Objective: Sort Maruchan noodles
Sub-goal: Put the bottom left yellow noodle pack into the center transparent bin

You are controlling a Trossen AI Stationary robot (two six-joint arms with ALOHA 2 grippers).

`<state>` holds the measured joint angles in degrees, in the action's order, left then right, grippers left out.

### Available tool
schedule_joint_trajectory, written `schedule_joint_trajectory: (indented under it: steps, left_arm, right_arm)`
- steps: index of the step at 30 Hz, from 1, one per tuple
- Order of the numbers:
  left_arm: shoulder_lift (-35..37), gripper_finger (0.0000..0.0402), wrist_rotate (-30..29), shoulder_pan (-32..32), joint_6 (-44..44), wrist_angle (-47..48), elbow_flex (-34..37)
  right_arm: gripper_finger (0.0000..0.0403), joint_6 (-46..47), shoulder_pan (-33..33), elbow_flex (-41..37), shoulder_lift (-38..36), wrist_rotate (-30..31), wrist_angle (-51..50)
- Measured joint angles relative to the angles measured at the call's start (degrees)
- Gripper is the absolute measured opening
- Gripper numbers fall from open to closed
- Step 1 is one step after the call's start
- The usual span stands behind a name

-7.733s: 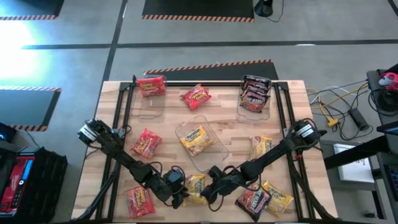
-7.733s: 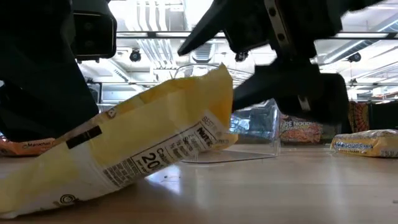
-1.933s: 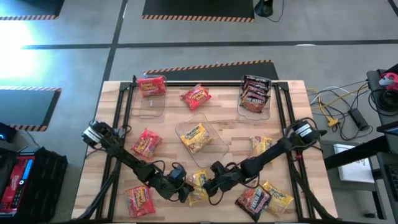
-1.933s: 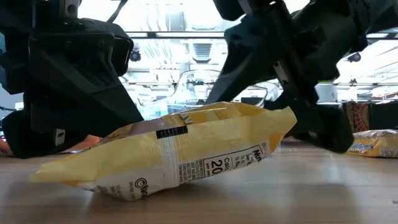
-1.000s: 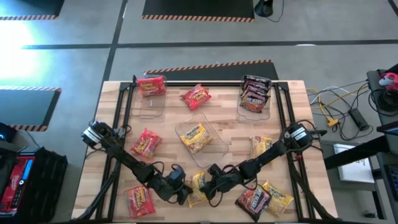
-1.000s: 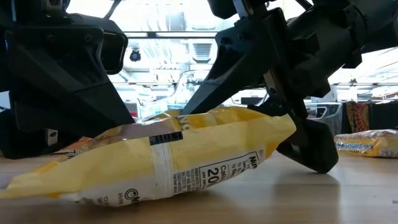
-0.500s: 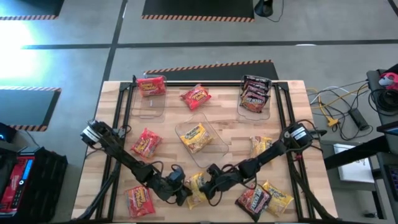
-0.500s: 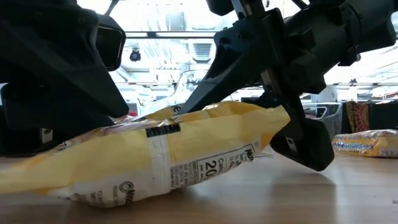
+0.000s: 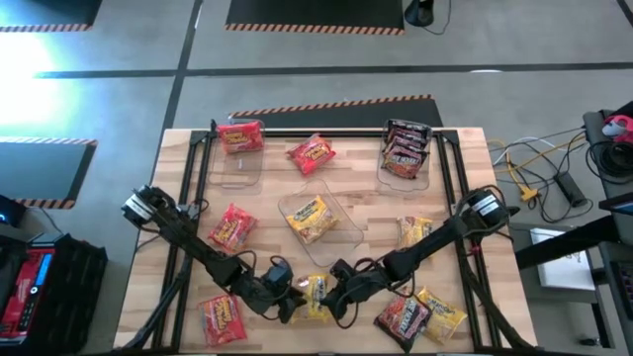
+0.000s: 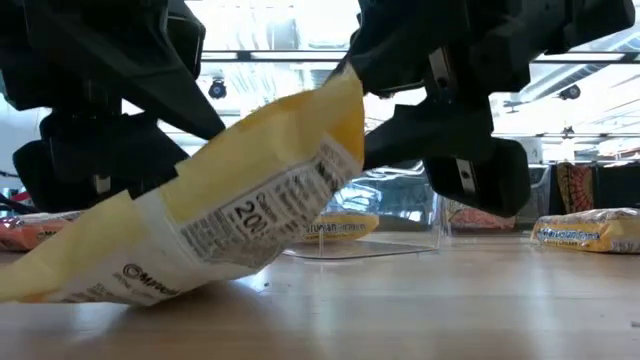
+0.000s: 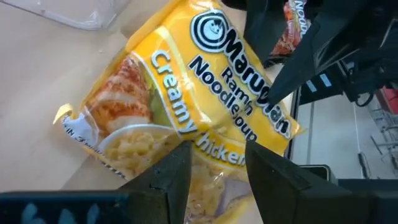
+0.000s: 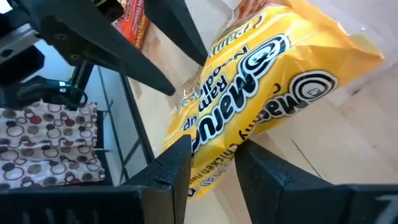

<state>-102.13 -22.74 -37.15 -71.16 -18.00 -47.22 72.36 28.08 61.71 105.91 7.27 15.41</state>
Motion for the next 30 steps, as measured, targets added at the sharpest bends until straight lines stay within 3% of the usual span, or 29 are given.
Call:
schedule_joint_trajectory:
  steps: [14, 30]
  left_arm:
    - [0.70, 0.0133, -0.25, -0.06, -1.55, 2.39, -0.15]
    - [-3.51, 0.0113, 1.20, -0.15, -5.73, 2.87, -0.50]
  right_arm:
    - [0.0090, -1.95, -1.60, -0.15, 0.30, 3.29, 0.19]
    - [0.0114, -1.91, -2.99, -0.21, 2.55, 2.66, 1.42]
